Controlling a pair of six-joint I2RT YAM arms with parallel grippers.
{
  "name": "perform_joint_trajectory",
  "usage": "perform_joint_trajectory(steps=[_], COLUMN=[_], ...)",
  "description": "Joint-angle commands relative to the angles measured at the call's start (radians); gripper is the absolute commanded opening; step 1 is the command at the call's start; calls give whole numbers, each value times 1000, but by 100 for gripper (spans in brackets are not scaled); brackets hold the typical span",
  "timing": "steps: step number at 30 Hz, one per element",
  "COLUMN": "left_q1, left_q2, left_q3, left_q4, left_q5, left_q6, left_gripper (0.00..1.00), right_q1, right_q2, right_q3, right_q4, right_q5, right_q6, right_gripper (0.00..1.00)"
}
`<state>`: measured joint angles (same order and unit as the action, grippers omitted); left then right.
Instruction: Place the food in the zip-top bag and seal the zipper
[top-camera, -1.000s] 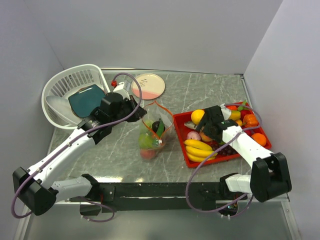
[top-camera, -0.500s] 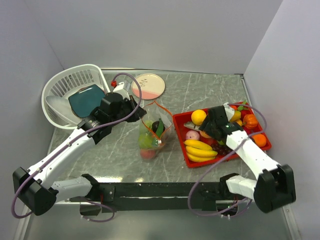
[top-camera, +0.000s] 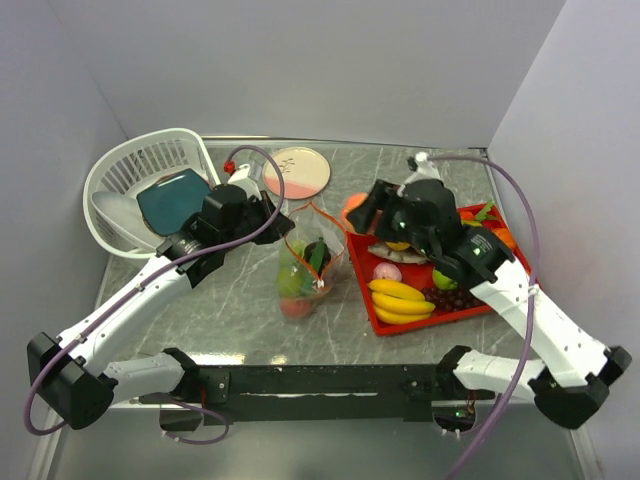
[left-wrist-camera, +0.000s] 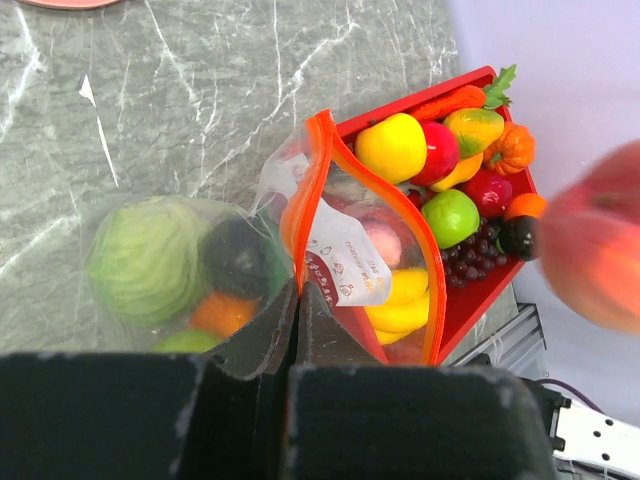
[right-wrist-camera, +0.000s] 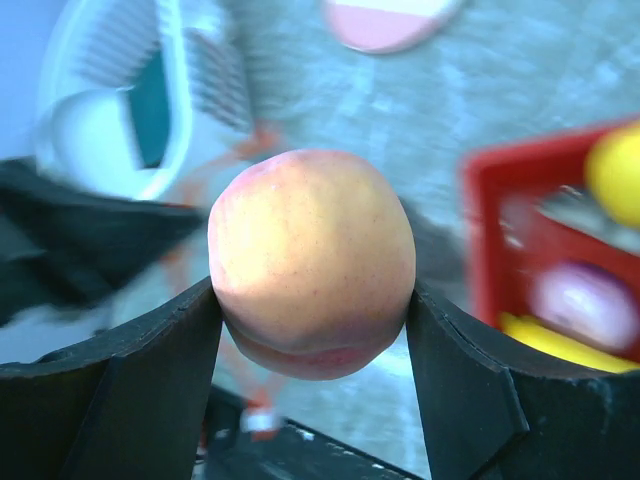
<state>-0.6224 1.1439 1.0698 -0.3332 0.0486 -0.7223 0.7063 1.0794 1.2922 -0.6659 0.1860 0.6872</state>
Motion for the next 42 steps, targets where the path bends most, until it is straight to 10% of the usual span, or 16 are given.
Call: perform_joint_trajectory(steps=[1, 7, 17, 22, 30, 42], left_q1=[4, 4, 4, 4, 4, -2], left_q2=[-4, -16, -24, -23, -1, 42], left_q3=[10, 12, 4, -4, 2, 22], left_q4=[46, 40, 37, 48, 68, 94], left_q5=[11, -1, -10, -7, 10, 40], left_q6=[-11, -12, -17, -22, -20, -29], left_gripper=[3, 4, 4, 5, 5, 4], right_q1=[143, 216, 216, 216, 298, 380], right_q2=[129, 250, 258, 229, 128, 59], right_q3=[171, 205, 222, 201, 107, 10], right_q4=[-34, -14, -15, -80, -113, -190], right_q5=[85, 92, 162, 205, 121, -36], right_q6=[-9, 8, -12, -14, 1, 115], right_gripper=[49, 54, 100, 100, 63, 46])
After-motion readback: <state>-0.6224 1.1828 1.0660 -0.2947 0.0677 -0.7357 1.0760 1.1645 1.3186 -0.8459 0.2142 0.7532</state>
